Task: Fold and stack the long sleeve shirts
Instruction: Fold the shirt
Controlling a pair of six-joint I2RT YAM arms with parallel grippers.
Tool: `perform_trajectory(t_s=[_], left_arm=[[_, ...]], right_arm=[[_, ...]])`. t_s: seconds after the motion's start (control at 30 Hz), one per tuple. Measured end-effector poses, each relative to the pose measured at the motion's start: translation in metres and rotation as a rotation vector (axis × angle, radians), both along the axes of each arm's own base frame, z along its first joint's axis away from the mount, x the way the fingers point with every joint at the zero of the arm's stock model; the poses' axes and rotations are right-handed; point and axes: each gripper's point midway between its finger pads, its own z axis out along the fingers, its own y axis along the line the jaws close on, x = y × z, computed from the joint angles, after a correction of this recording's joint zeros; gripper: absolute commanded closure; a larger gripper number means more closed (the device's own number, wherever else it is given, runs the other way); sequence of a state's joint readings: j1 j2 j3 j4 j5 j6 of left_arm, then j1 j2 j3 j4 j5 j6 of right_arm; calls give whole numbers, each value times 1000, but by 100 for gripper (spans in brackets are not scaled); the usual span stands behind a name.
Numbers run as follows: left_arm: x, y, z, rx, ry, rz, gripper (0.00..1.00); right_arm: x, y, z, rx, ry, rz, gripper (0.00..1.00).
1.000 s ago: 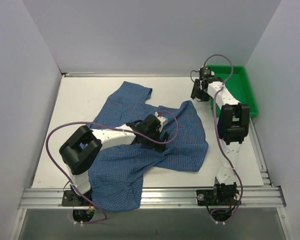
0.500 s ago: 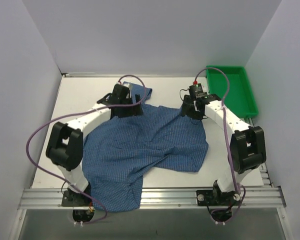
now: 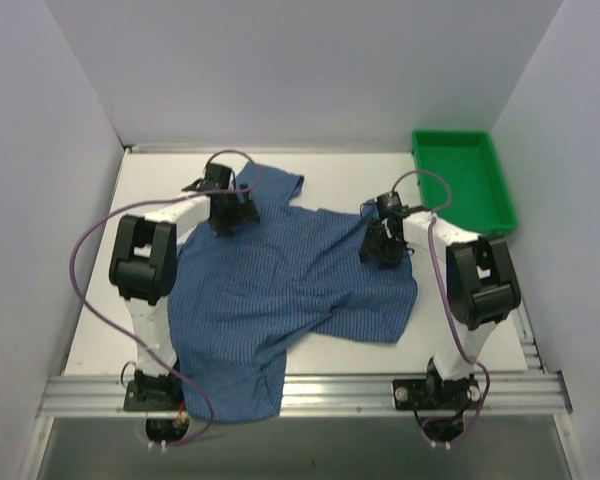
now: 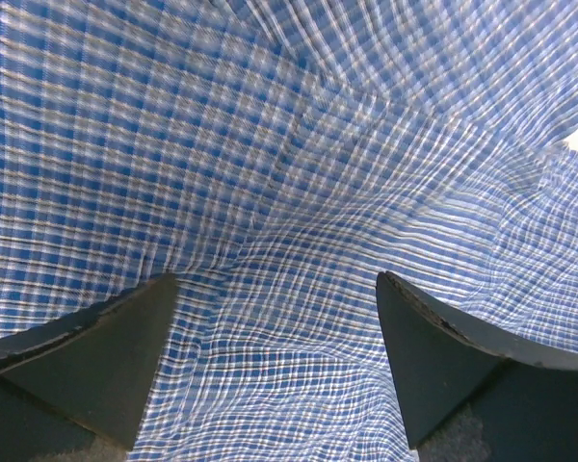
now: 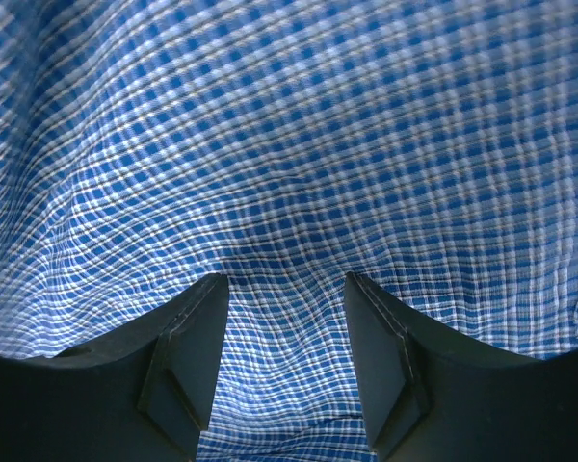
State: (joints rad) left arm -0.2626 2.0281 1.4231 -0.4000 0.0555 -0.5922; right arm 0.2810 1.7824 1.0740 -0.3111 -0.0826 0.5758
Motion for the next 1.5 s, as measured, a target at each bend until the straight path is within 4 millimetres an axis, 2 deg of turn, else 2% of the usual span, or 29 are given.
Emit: perform_trajectory(t_s=[0.17, 0.3, 0.43, 0.5, 0.6, 0.73, 0.77, 0.87, 0.97, 1.03, 1.07, 1.13, 1.2, 1.3, 1.37, 1.4, 1.5], left_arm=[[22, 28, 2, -58, 5, 97, 3], [47, 44, 3, -97, -7, 152, 4], [69, 53, 7, -136, -23, 179, 3], [78, 57, 9, -149, -33, 187, 3], [81, 65, 11, -149, -40, 194, 3], [68, 69, 25, -126, -47, 179, 3], [61, 69, 31, -119, -50, 175, 3], [25, 68, 70, -89, -93, 156, 3], [-10, 65, 113, -66, -186, 138, 2], [-37, 61, 128, -51, -223, 120, 3], [-48, 58, 129, -47, -232, 107, 3], [-69, 54, 114, -36, -197, 87, 3], [-88, 53, 78, -13, -109, 77, 3], [-115, 60, 25, 27, 41, 89, 3], [-127, 65, 0, 51, 119, 105, 3], [-129, 68, -8, 67, 143, 114, 3], [-114, 68, -7, 63, 130, 138, 3]], right_arm=[[32, -12, 1, 44, -8, -62, 47], [78, -25, 4, 60, -44, -111, 46], [118, -30, 7, 53, -91, -108, 45], [131, -32, 13, 44, -116, -97, 45], [139, -34, 30, 23, -158, -67, 44], [127, -25, 61, -24, -213, 1, 44], [118, -19, 69, -32, -226, 21, 44], [79, 1, 88, -40, -250, 88, 44], [37, 14, 88, -36, -229, 139, 45], [15, 13, 77, -38, -198, 141, 45], [4, 9, 69, -41, -174, 135, 45], [-15, 1, 50, -52, -115, 122, 45], [-31, -5, 33, -62, -59, 117, 45], [-34, -7, 24, -65, -35, 110, 45], [-29, -7, 19, -62, -39, 101, 45], [-28, -7, 15, -58, -34, 99, 45], [-22, -10, 0, -46, -10, 77, 46]])
